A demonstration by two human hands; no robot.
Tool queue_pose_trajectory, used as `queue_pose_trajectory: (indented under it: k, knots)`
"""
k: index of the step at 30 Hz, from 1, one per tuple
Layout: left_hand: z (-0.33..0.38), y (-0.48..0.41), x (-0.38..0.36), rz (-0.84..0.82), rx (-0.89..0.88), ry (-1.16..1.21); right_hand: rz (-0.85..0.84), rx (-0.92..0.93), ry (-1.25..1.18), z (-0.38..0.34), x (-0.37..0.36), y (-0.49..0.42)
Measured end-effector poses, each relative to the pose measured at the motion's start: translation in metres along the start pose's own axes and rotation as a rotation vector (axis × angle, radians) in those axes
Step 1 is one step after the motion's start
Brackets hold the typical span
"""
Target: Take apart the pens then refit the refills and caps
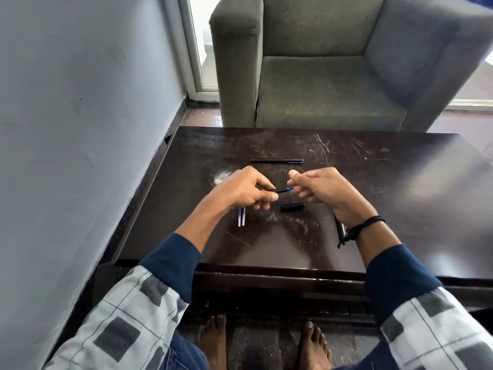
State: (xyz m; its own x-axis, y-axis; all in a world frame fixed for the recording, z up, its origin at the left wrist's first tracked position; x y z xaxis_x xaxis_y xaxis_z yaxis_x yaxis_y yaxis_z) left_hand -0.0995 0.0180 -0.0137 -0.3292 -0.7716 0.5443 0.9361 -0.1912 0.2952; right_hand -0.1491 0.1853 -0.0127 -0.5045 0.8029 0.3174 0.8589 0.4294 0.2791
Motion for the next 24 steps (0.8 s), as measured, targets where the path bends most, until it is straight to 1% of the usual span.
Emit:
queue_pose_trajectory:
  k: [3, 8, 11, 14, 18, 24]
  knots:
    - [0.003, 0.003, 0.003, 0.040, 0.001, 0.018, -0.061, -0.027, -0.038, 0.003, -0.009, 0.000]
    - [0.008, 0.007, 0.016, 0.181, -0.021, -0.045, -0.056, -0.012, -0.094, 0.003, -0.011, -0.004]
    - [0.010, 0.007, 0.020, 0.239, -0.029, -0.057, -0.026, 0.049, -0.100, -0.001, -0.011, -0.006]
    - [0.014, 0.008, 0.022, 0.258, -0.030, -0.063, 0.027, 0.103, -0.102, -0.005, -0.010, -0.006]
    - [0.012, 0.009, 0.023, 0.260, -0.006, -0.053, 0.056, 0.140, -0.070, -0.007, -0.011, -0.008]
    - [0.008, 0.008, 0.025, 0.265, 0.003, 0.030, 0.108, 0.200, 0.035, -0.012, -0.011, -0.012]
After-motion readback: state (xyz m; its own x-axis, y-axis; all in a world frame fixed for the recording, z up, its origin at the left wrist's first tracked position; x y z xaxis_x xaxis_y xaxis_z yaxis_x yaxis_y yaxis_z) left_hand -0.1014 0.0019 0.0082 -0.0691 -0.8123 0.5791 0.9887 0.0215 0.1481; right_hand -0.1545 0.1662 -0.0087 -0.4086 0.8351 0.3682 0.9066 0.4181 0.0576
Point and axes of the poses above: each hand's wrist, its own y-axis away from the middle knuckle, its own x-axis out of the back of the hand, z = x × y, the point moved 8 cm from there along -y, towards the middle knuckle, and after that the axes turned 6 degrees about -z, right-handed, at the moved point
